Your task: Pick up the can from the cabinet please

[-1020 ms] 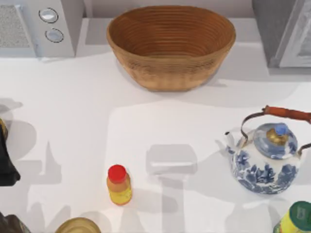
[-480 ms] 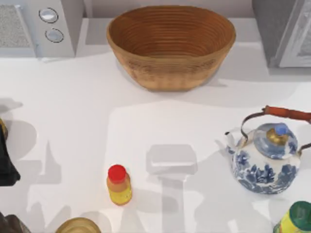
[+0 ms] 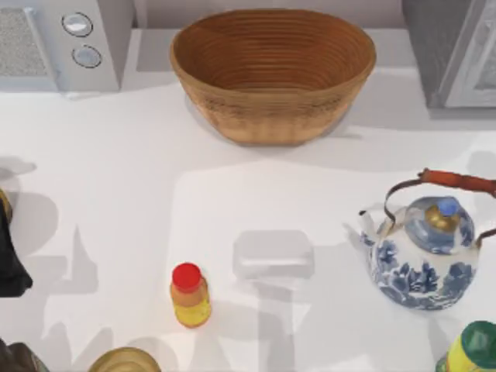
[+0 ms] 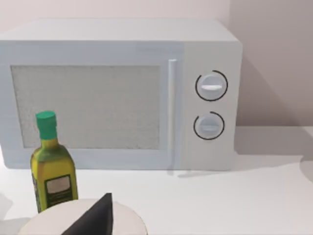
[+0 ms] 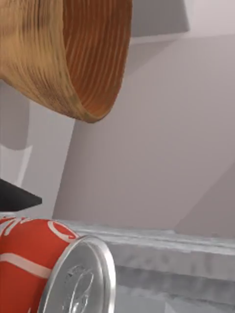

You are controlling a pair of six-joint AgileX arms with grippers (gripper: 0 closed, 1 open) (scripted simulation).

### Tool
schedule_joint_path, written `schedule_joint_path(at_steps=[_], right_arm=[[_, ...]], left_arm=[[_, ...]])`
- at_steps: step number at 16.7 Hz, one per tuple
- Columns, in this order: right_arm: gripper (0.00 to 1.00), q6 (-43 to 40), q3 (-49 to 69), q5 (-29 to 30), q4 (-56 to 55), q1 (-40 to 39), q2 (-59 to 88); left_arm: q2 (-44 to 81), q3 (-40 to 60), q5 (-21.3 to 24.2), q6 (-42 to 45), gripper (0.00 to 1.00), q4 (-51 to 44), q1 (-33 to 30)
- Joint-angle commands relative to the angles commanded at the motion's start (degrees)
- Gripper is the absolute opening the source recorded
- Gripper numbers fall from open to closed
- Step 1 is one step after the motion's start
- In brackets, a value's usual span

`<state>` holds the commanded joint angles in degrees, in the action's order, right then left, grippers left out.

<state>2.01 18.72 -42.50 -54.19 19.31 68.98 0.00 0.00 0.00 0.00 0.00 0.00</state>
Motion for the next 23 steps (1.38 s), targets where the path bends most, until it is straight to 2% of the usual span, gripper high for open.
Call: schedule_joint_path(at_steps=[6,11,15,23], right_arm=[[0.00,1.0,9.5,-20.6,-26.6,9.3,36.4],[0.00,1.4,14.6,-32.4,-41.5,14.8,56.8],[0.00,1.6,16.1,-36.0,-46.0,16.8,62.6],[0.00,3.1,17.6,-35.2,-45.4,14.6,65.9]], left_arm=[[0.0,0.0,0.0,0.0,1.00,0.0,0.0],[0.0,0.0,0.0,0.0,1.00,0.0,0.0],[0.0,0.0,0.0,0.0,1.00,0.0,0.0],[0.0,0.0,0.0,0.0,1.00,0.0,0.0]])
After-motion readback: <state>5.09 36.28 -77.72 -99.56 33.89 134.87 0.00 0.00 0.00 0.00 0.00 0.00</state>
